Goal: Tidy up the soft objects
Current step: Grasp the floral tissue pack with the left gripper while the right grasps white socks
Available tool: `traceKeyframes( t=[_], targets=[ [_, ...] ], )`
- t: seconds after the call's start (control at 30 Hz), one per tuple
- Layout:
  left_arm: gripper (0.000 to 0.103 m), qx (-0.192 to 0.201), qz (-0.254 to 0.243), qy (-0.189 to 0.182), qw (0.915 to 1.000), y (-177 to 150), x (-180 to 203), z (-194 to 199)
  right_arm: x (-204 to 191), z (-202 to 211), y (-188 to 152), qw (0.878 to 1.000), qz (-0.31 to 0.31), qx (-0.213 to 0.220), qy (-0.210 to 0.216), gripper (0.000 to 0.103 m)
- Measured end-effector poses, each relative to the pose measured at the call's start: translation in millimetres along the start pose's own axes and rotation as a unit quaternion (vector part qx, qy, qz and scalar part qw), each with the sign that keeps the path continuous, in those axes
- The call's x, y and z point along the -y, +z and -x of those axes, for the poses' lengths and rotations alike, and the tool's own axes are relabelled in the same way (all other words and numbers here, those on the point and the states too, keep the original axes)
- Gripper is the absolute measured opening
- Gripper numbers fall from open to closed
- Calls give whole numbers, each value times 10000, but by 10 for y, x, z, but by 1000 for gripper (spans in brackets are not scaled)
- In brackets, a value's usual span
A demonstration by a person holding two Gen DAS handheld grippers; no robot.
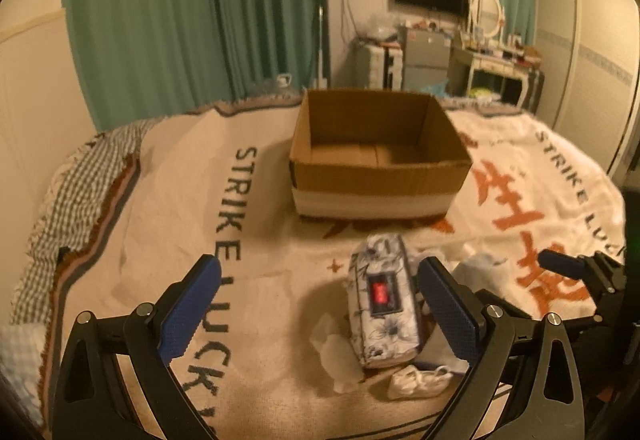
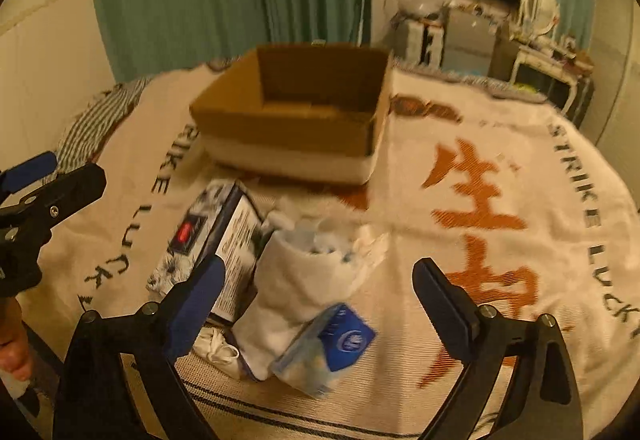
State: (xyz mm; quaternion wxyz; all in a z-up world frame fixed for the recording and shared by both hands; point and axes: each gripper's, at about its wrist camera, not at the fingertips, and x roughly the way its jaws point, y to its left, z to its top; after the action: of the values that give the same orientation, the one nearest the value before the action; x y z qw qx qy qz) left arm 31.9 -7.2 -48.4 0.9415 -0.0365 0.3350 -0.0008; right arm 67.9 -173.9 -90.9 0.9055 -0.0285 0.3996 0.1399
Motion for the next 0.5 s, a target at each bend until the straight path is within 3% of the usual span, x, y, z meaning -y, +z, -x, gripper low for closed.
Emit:
traceKeyframes(
  t=[0.1, 0.17, 0.2, 0.23, 0.3, 0.47, 0.5],
  targets=[
    [100, -139, 32, -20, 9999, -48, -14, -81, 6, -270, -56, 9994, -93, -285, 155, 88],
    [100, -212, -5, 0, 9998, -84, -15, -150, 39, -403, -81, 9984, -238, -436, 256, 76],
    [100, -332, -24, 3, 9994, -103, -11, -182, 61, -454, -91, 9978, -312, -475, 337, 63],
    [100, -462, -50, 22, 9989, -115, -10, -212, 77, -479, -91, 9974, -356, -486, 386, 57],
    [94, -668, -102, 41, 9977, -148, 4, -296, 115, -475, -69, 9972, -377, -424, 495, 50],
    [93, -936, -74, -201, 9954, -205, 91, -474, 265, -334, 115, 9962, -648, -162, 558, 45],
    [89, -966, -92, -259, 9949, -210, 124, -489, 291, -303, 164, 9967, -647, -86, 477, 45]
  ],
)
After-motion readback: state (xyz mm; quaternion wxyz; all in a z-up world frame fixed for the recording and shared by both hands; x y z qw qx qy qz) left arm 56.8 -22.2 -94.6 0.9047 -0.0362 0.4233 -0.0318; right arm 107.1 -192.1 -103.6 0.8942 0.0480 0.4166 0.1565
